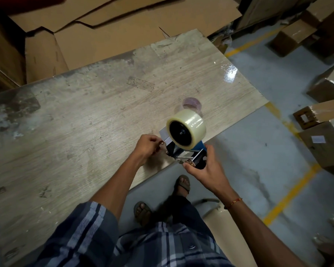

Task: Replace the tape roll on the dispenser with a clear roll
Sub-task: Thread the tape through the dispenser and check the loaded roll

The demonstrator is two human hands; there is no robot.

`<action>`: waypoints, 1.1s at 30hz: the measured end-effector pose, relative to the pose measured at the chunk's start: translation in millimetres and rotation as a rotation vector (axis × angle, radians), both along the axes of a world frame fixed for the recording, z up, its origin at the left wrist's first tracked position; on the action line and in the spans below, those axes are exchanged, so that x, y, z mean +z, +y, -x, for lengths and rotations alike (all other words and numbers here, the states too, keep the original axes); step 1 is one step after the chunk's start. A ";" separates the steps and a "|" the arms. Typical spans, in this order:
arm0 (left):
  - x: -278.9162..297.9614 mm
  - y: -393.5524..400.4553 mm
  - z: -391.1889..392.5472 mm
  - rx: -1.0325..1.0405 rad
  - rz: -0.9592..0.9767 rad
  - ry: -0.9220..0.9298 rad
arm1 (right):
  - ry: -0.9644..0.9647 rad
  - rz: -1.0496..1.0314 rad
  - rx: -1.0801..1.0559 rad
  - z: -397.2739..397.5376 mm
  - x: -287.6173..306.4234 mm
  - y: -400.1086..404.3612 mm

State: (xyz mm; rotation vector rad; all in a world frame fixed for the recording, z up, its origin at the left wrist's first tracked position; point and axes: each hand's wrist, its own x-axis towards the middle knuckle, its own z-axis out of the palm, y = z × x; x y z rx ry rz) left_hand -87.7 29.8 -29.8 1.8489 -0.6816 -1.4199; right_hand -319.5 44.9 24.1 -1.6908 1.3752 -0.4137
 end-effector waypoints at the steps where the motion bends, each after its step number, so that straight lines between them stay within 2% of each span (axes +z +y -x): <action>1: -3.0 -0.6 -1.4 -0.040 0.031 -0.044 | 0.024 0.024 0.000 -0.6 -3.5 2.3; 5: -14.9 -3.0 -4.7 -0.184 0.101 -0.280 | 0.057 0.091 -0.035 -2.2 -19.4 11.4; 14: -42.9 -14.1 -4.5 -0.343 0.156 -0.662 | 0.060 0.025 -0.097 -2.7 -50.5 17.3; 18: -47.6 -17.2 -5.5 -0.356 0.192 -0.728 | 0.017 0.004 -0.135 -6.9 -56.3 16.9; 21: -45.9 -21.9 -8.3 -0.453 0.228 -0.822 | 0.001 -0.001 -0.176 -9.1 -61.0 19.0; 24: -40.6 -30.0 -11.3 -0.533 0.183 -0.914 | -0.002 -0.016 -0.199 -8.6 -65.0 22.1; 29: -49.9 -33.7 -28.3 -0.692 0.214 -1.144 | 0.005 -0.043 -0.179 -6.5 -69.9 22.7; 33: -61.2 -34.8 -33.5 -0.801 0.172 -1.131 | 0.017 -0.046 -0.192 -1.3 -79.9 25.9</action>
